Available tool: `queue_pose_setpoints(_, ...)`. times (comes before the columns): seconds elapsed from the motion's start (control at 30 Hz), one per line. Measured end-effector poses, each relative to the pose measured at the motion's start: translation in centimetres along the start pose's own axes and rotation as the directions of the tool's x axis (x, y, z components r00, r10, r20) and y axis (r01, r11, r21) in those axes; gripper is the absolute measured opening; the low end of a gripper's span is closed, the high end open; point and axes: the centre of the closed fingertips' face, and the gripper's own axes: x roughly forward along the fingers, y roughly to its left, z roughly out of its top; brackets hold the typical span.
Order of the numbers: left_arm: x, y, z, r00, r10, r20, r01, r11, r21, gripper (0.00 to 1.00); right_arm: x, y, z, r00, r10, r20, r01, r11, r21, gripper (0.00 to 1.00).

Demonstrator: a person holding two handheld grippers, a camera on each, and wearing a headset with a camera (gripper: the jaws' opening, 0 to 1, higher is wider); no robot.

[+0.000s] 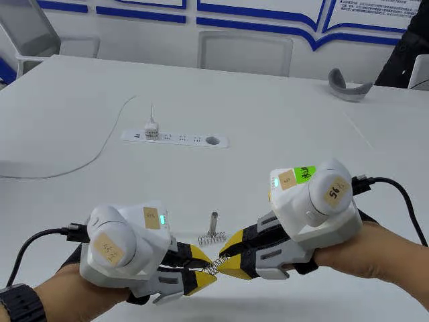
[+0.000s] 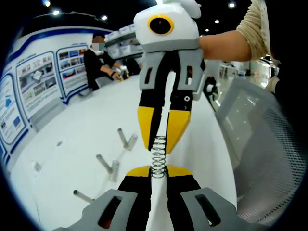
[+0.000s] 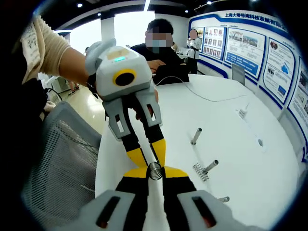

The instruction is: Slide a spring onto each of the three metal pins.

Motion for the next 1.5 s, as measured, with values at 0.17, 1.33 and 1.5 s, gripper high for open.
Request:
queue_pose_setpoints(0.17, -0.1, 0.2, -0.2, 1.0000, 0.007, 0.003, -0.007, 1.000, -0.006, 0.10, 0.3, 0.0, 0.2, 0.9993, 0.010, -0.037, -0.011, 1.000, -0.025, 0.12)
queue_pose_setpoints(1.33, -1.6, 2.0, -1.6, 0.9926, 0.111, 0.049, -0.104, 0.985, -0.136, 0.26, 1.3, -1.6, 2.8, 0.9979, 0.023, -0.060, -0.026, 0.998, -0.053, 0.11)
queue_pose_setpoints(1.5, -2.3, 2.4, -2.3, 0.9886, 0.141, 0.052, -0.131, 0.977, -0.171, 0.31, 1.3, -1.9, 3.0, 0.9982, 0.018, -0.057, -0.021, 0.998, -0.055, 0.11)
